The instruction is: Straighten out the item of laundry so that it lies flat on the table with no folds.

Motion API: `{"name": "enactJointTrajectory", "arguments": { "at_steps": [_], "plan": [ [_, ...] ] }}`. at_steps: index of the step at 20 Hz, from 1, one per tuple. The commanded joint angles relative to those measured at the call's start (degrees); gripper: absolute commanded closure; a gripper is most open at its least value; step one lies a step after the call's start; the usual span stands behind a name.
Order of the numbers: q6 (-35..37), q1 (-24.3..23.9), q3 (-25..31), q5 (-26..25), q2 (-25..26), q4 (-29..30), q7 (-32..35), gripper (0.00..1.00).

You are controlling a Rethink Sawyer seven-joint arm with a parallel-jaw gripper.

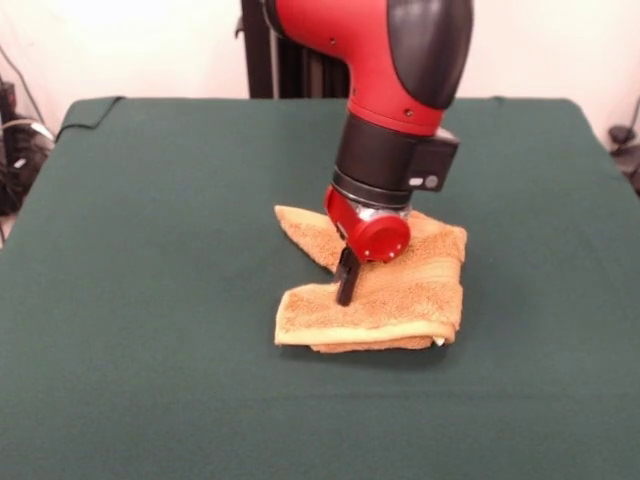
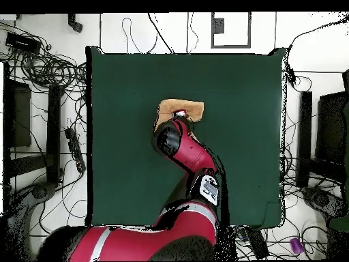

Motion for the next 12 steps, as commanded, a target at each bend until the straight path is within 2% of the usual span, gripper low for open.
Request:
{"name": "enactJointTrajectory", "arguments": {
  "at_steps": [1,3,6,12],
  "plan": [
    [3.4,5.2,2.3,4.0,3.3,-0.6,10.5,1.0],
    [6.8,6.6,0.2,4.7,3.5,-1.3,10.3,1.0],
    [14.1,8.9,-3.4,3.9,0.5,-0.1,10.8,1.0],
    [17.1,11.1,-6.2,3.8,0.5,-0.5,12.4,1.0]
  ]
}}
